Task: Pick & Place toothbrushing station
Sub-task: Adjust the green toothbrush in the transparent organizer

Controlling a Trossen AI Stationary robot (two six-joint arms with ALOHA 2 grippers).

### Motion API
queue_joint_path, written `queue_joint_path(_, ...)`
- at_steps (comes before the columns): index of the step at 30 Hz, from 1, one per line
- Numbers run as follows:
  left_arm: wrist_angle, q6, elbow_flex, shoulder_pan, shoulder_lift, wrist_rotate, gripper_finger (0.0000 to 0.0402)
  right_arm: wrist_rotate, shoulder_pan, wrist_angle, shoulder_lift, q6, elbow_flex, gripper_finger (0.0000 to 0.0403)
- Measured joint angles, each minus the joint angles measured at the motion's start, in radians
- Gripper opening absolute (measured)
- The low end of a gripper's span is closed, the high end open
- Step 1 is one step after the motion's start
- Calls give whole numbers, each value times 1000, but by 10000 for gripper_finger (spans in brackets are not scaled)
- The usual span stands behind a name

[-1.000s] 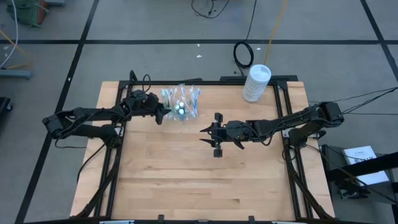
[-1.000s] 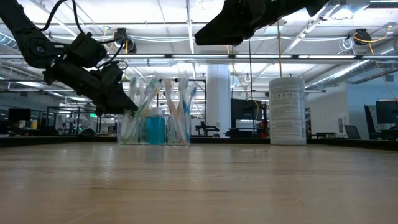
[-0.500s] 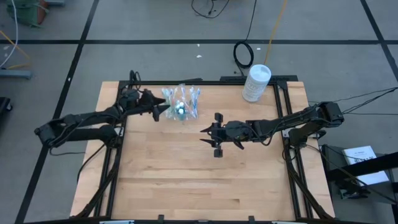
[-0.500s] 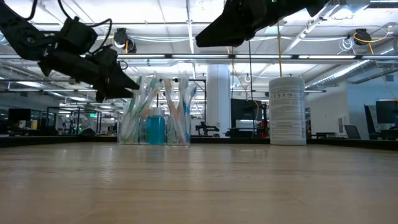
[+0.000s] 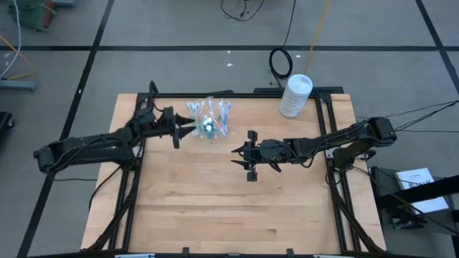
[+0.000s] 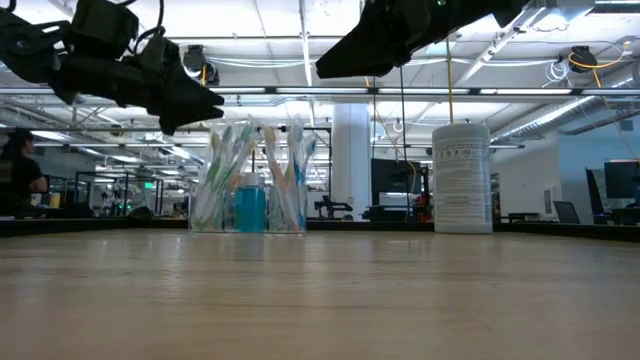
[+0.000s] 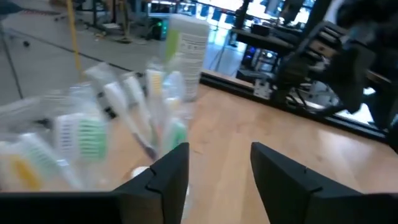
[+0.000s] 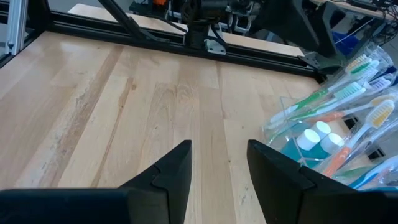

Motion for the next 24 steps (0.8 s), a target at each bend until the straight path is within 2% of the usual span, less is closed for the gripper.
queue_joint_path(5, 12, 52, 0, -100, 18, -88, 155, 0, 0, 0, 0, -5, 0, 146)
queue_joint_path(9, 28, 108, 0, -153, 55, -283, 135, 0, 0, 16, 0, -8, 0, 146)
queue_joint_path(11, 56, 109, 1, -165, 78, -349, 126, 0, 0, 21, 0, -23, 0, 146)
queue_joint_path(18, 63, 107, 82, -202, 211, -364, 104, 0, 0, 53, 0, -106, 0, 146)
queue_joint_path(24, 61, 97, 175, -208, 300, -470, 102, 0, 0, 81, 0, -113, 0, 146)
